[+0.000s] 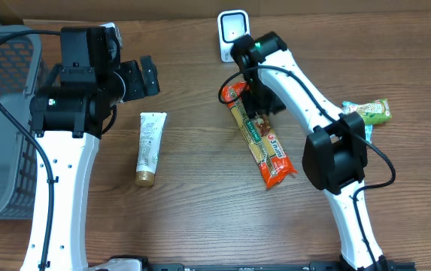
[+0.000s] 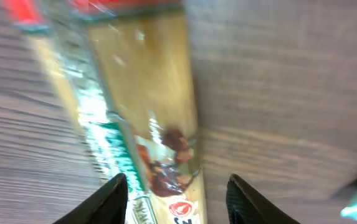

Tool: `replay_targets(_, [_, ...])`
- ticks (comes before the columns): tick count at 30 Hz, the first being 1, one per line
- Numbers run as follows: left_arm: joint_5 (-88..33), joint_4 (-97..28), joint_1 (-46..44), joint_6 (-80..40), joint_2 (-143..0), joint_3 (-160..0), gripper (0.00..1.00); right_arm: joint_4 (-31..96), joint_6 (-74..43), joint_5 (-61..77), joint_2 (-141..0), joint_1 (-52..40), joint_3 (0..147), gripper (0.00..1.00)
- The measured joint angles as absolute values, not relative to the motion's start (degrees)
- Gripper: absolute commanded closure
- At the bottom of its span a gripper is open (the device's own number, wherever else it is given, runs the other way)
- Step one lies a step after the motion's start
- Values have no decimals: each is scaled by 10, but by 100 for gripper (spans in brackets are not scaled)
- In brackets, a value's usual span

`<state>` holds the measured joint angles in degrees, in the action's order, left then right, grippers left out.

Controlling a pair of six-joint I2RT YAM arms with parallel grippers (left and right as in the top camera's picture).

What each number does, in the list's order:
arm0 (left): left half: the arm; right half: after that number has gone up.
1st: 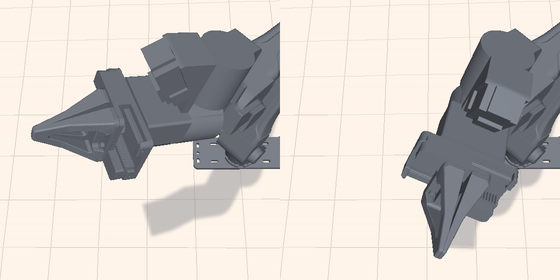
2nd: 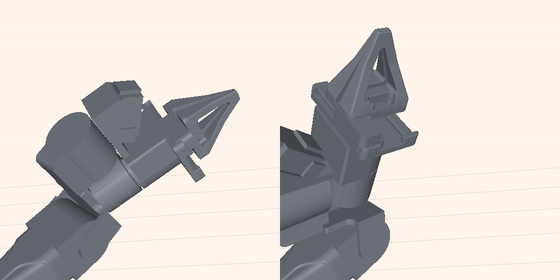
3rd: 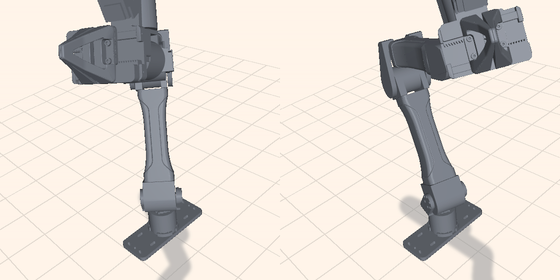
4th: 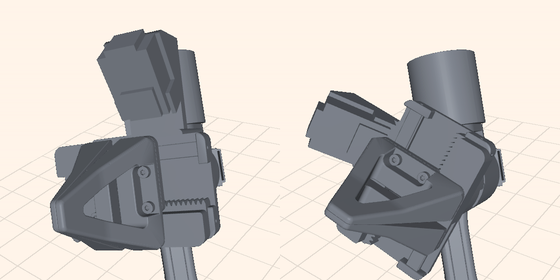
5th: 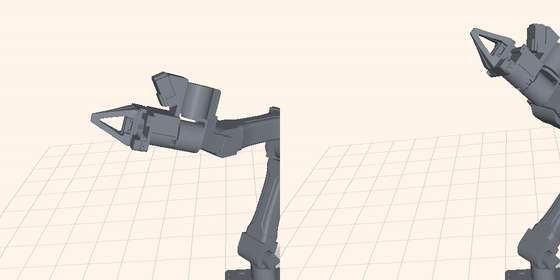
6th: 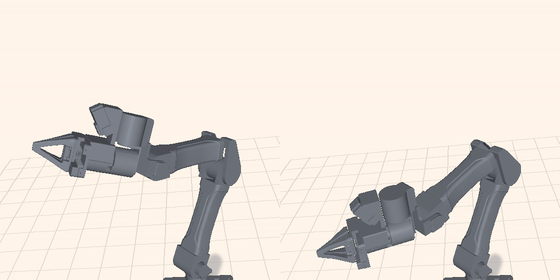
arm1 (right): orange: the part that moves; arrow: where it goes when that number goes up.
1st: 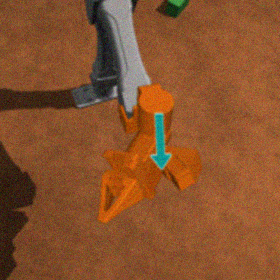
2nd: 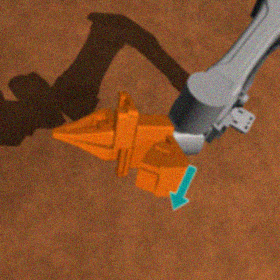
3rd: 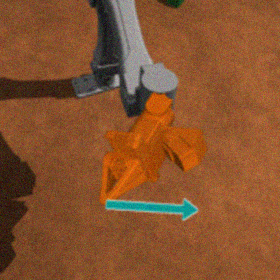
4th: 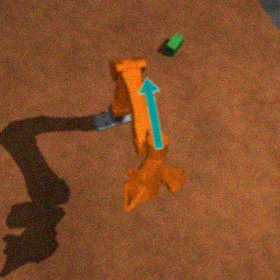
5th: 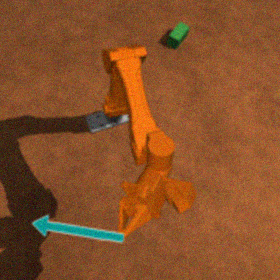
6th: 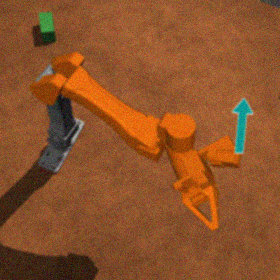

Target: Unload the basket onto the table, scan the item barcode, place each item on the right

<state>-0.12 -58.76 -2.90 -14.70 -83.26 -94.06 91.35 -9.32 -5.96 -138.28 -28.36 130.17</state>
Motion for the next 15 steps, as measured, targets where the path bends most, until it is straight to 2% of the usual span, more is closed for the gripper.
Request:
replay_targets(8, [-1,-588,-29,-147,-833,-941,0,898,-61,-118,-1383,-381,1288,42])
replay_targets(10, [-1,-588,-29,-147,-833,-941,0,885,-59,-136,-1383,-401,1267,34])
replay_targets(15, [-1,-588,-29,-147,-833,-941,1,830,-71,-203,-1383,-415,1195,32])
